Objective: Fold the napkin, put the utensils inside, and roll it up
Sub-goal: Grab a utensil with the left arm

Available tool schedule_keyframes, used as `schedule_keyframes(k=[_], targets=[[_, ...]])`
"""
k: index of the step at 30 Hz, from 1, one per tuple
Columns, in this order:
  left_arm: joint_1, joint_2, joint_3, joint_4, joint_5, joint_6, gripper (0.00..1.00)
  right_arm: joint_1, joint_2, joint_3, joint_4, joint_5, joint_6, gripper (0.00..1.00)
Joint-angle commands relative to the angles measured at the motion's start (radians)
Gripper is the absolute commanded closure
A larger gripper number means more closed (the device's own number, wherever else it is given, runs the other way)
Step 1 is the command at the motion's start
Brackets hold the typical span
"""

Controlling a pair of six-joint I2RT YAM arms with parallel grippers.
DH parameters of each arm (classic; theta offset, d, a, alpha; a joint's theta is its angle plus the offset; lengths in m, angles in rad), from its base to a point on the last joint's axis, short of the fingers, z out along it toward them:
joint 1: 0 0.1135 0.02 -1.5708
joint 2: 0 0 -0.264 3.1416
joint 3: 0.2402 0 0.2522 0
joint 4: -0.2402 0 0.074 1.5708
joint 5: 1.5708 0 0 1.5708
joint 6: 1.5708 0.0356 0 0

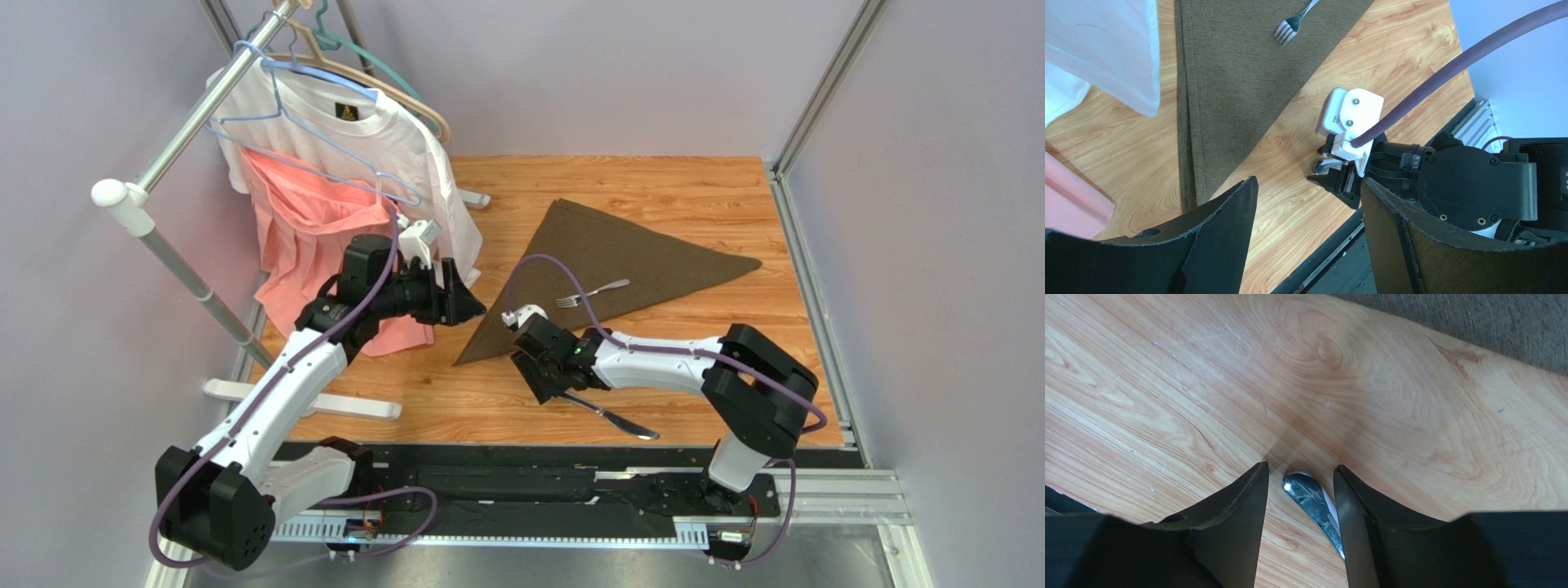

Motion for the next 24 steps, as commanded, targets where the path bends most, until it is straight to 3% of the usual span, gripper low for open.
schedule_keyframes(k=[1, 11, 16, 24], targets=[[0.009, -0.022, 0.032, -0.003, 0.014, 0.028, 0.28, -0.006, -0.031, -0.065, -0.081, 0.023, -0.009, 0.48], [0.01, -0.022, 0.037, 0.012, 0.029, 0.023, 0.28, -0.039, -0.086, -0.117, -0.139, -0.054, 0.02, 0.48], [0.01, -0.011, 0.067, -0.011, 0.027, 0.039, 0.28, -0.037, -0.045, -0.123, -0.11, -0.077, 0.032, 0.56], [0.013, 0.001, 0.106, -0.043, 0.02, 0.074, 0.28, -0.039, 0.023, -0.094, -0.115, 0.007, 0.037, 0.69]])
